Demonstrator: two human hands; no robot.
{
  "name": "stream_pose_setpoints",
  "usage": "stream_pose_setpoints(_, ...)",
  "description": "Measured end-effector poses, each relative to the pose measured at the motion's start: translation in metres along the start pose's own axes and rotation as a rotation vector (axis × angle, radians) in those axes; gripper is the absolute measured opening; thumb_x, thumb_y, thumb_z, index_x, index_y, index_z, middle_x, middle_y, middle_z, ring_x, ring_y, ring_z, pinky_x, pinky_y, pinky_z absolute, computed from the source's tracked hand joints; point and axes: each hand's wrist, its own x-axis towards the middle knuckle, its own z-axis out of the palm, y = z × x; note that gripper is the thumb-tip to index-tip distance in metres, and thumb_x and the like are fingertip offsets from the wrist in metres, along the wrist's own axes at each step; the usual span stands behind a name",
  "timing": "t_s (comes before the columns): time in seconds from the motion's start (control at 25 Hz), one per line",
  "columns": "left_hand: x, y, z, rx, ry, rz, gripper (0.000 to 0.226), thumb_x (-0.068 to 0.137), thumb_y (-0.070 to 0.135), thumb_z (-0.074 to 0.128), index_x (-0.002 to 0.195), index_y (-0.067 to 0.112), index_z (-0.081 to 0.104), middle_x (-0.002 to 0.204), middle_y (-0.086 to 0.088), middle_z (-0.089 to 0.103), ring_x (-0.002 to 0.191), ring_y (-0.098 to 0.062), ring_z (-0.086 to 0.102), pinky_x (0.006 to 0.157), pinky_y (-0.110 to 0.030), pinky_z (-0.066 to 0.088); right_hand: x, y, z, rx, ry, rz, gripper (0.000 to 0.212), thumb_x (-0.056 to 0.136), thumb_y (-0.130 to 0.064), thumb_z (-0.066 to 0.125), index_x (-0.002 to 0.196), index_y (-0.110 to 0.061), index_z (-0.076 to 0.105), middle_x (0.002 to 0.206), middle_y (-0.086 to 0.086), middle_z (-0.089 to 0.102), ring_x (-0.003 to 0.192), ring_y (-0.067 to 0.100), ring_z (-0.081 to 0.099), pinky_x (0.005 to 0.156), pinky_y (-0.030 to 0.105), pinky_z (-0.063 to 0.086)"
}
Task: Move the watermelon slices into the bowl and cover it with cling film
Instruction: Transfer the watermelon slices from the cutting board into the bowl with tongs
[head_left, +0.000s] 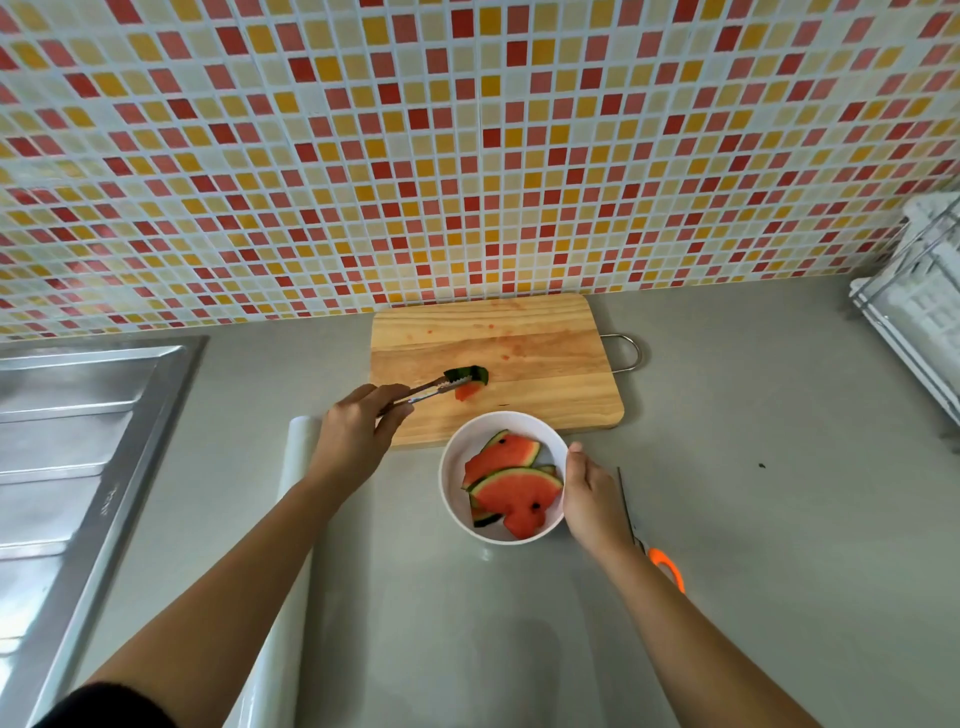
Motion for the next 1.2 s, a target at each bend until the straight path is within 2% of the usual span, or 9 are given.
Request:
stream_pose_setpoints(0.16, 0.006, -0.001, -0.001, 0.029, -0.034, -0.065, 0.023, 0.089, 0.014, 0.063, 0.11, 0.006, 0.07, 0.092, -0.017, 0.068, 0.075, -0.033, 0.061, 0.066, -0.027, 0.041, 0.0, -0.001, 0.0, -0.008, 0.002, -0.009, 0.049, 0.099, -0.034, 0.026, 0.058, -0.01, 0.039, 0.056, 0.003, 0.05, 0.057, 0.017, 0.049, 0.055, 0.026, 0.036)
stream_pose_setpoints(0.24, 0.005, 0.004, -0.01, 0.048, 0.02, 0.03, 0.023, 0.088, 0.012, 0.064, 0.109, 0.005, 0.07, 0.089, -0.016, 0.068, 0.071, -0.031, 0.062, 0.064, -0.026, 0.042, 0.0, -0.002, 0.001, -0.011, -0.009, -0.001, 0.05, 0.099, -0.035, 0.025, 0.06, -0.009, 0.042, 0.057, 0.004, 0.051, 0.057, 0.016, 0.05, 0.056, 0.025, 0.036)
stream_pose_setpoints(0.32, -0.001, 0.009, -0.021, -0.017, 0.071, 0.18, 0.022, 0.088, 0.014, 0.065, 0.107, 0.005, 0.07, 0.085, -0.009, 0.067, 0.067, -0.02, 0.06, 0.062, -0.022, 0.044, 0.0, -0.002, 0.0, -0.014, -0.016, 0.005, 0.05, 0.099, -0.036, 0.024, 0.06, -0.01, 0.041, 0.055, 0.003, 0.048, 0.055, 0.015, 0.048, 0.054, 0.028, 0.034)
stream_pose_setpoints(0.44, -0.018, 0.01, -0.029, -0.107, 0.015, 0.37, 0.028, 0.089, 0.025, 0.059, 0.107, 0.007, 0.07, 0.084, -0.002, 0.065, 0.07, -0.008, 0.056, 0.067, -0.016, 0.046, 0.0, -0.001, -0.001, -0.016, -0.006, 0.009, 0.051, 0.099, -0.037, 0.024, 0.055, -0.014, 0.035, 0.052, 0.001, 0.044, 0.051, 0.014, 0.045, 0.051, 0.03, 0.031)
stream_pose_setpoints(0.56, -0.035, 0.007, -0.02, 0.099, -0.001, 0.564, 0.025, 0.088, 0.017, 0.061, 0.106, 0.002, 0.069, 0.082, -0.012, 0.067, 0.069, -0.024, 0.062, 0.063, -0.032, 0.053, 0.0, 0.0, -0.001, -0.006, -0.006, 0.015, 0.05, 0.099, -0.037, 0.025, 0.056, -0.015, 0.035, 0.051, 0.0, 0.043, 0.051, 0.015, 0.044, 0.052, 0.031, 0.032)
stream_pose_setpoints(0.68, -0.042, 0.006, -0.013, 0.279, -0.035, 0.638, 0.035, 0.082, 0.006, 0.069, 0.115, 0.008, 0.06, 0.083, -0.012, 0.067, 0.066, -0.027, 0.061, 0.051, -0.034, 0.053, 0.0, -0.001, 0.001, -0.006, -0.016, 0.011, 0.049, 0.099, -0.037, 0.025, 0.057, -0.014, 0.035, 0.053, 0.001, 0.045, 0.053, 0.016, 0.045, 0.053, 0.031, 0.033)
stream_pose_setpoints(0.96, -0.041, -0.001, -0.048, 0.368, -0.069, 0.578, 0.036, 0.089, 0.024, 0.05, 0.111, 0.004, 0.07, 0.083, -0.013, 0.066, 0.069, -0.029, 0.064, 0.049, -0.033, 0.053, 0.0, -0.002, -0.002, 0.004, -0.03, 0.025, 0.05, 0.099, -0.038, 0.024, 0.061, -0.011, 0.041, 0.057, 0.004, 0.048, 0.056, 0.017, 0.047, 0.054, 0.03, 0.034)
stream_pose_setpoints(1.08, -0.048, 0.012, -0.049, 0.151, -0.069, 0.343, 0.037, 0.088, 0.028, 0.054, 0.114, 0.006, 0.068, 0.085, -0.011, 0.065, 0.072, -0.024, 0.062, 0.057, -0.033, 0.054, -0.002, -0.002, -0.001, 0.012, -0.026, 0.022, 0.049, 0.099, -0.038, 0.024, 0.058, -0.014, 0.036, 0.055, 0.002, 0.045, 0.054, 0.017, 0.044, 0.053, 0.032, 0.033)
stream_pose_setpoints(1.2, -0.054, 0.032, -0.032, -0.046, -0.152, 0.153, 0.032, 0.082, 0.014, 0.072, 0.113, 0.006, 0.069, 0.086, -0.01, 0.064, 0.071, -0.024, 0.065, 0.063, -0.035, 0.055, -0.001, -0.004, 0.0, 0.012, -0.027, 0.03, 0.05, 0.099, -0.038, 0.024, 0.057, -0.014, 0.037, 0.055, 0.002, 0.046, 0.056, 0.019, 0.046, 0.054, 0.031, 0.034)
